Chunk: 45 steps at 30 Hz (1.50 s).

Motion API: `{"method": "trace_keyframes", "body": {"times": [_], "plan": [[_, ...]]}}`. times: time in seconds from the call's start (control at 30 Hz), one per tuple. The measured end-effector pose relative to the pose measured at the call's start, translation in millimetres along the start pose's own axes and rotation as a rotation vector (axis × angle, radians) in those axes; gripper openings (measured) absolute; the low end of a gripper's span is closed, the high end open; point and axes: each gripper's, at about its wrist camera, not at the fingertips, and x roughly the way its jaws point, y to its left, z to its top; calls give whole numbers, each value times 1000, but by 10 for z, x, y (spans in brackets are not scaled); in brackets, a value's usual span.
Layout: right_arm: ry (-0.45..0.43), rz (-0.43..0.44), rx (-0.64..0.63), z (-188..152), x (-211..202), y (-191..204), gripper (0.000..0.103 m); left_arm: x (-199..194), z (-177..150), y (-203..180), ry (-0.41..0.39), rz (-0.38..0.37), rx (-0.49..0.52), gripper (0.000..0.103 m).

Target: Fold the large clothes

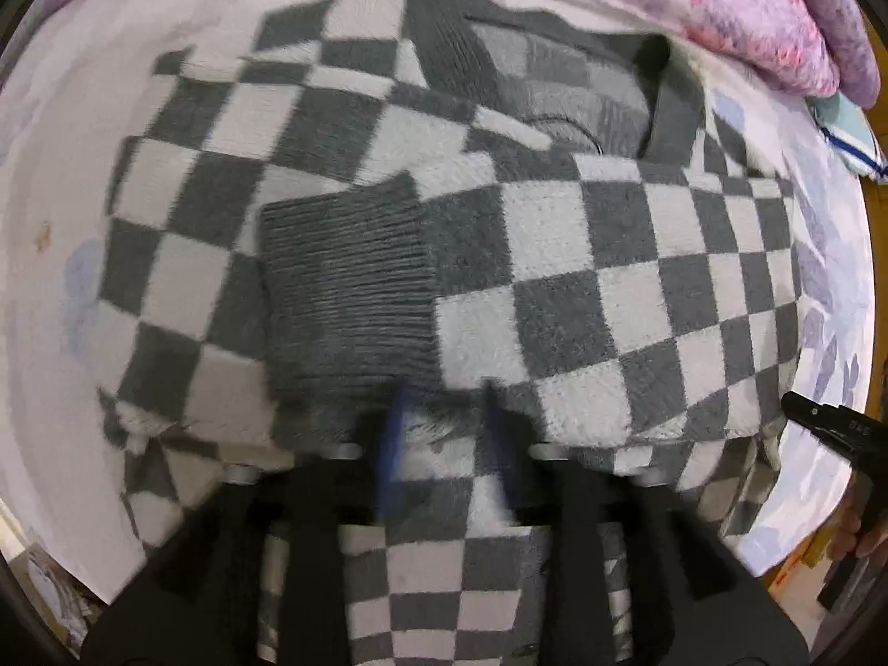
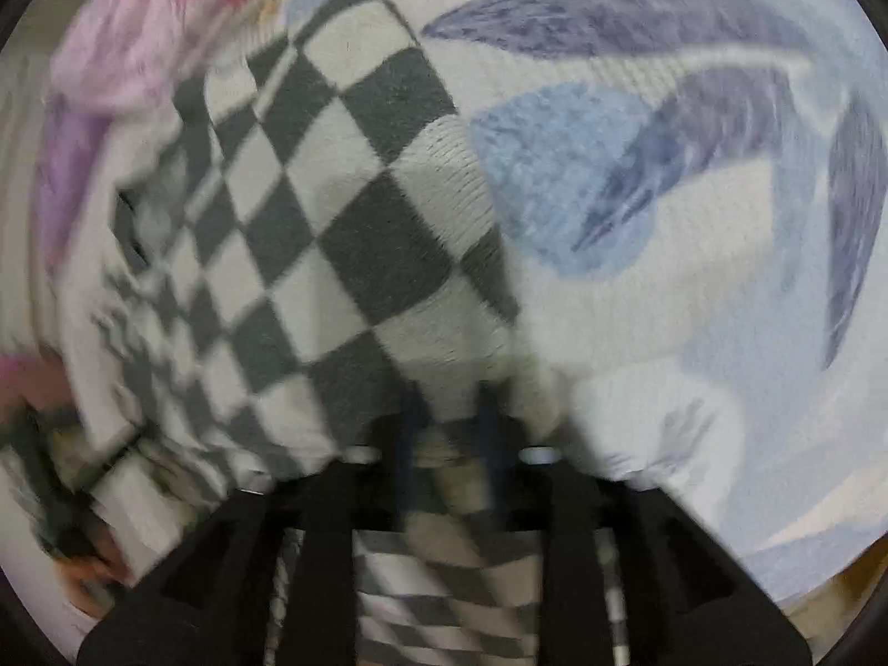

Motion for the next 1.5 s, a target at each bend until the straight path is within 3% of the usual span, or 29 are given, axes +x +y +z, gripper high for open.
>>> {"method": "trace_keyframes", "body": {"times": [0.03, 0.07, 0.2, 0.3, 0.4, 0.5, 0.63, 0.9, 1.13, 1.37, 1.5], "plan": [[-27, 43, 56, -57, -42, -68, 49, -23, -26, 14, -8, 3, -2, 49], [-45, 44, 78, -60, -23, -78, 51, -36, -53, 40, -6, -1, -7, 49], [-39, 0, 76, -133, -96, 140, 72, -139, -143, 133, -12, 9, -23, 49], [-28, 6, 67, -111, -143, 249, 75, -243, -152, 192, -47, 13, -34, 59], [-47, -37, 18, -61, -197, 460, 82, -338, -98, 164, -54, 50, -26, 59], [-66, -55, 5, 10, -354, 448, 84, -401, 17, 221, -63, 65, -24, 67], [-81, -75, 11, 155, -479, 433, 86, -464, 164, 363, -55, 98, -19, 70], [-93, -180, -37, 704, -506, 535, 88, -418, 632, 555, -42, 135, -13, 78], [-75, -255, -73, 1208, -334, 654, 89, -320, 1082, 834, -39, 194, -4, 82], [-33, -291, -140, 1618, -30, 821, 90, -192, 1488, 1288, -27, 155, -93, 83], [3, -266, -162, 1862, 230, 834, 90, -10, 1737, 1465, -7, 147, -97, 84]]}}
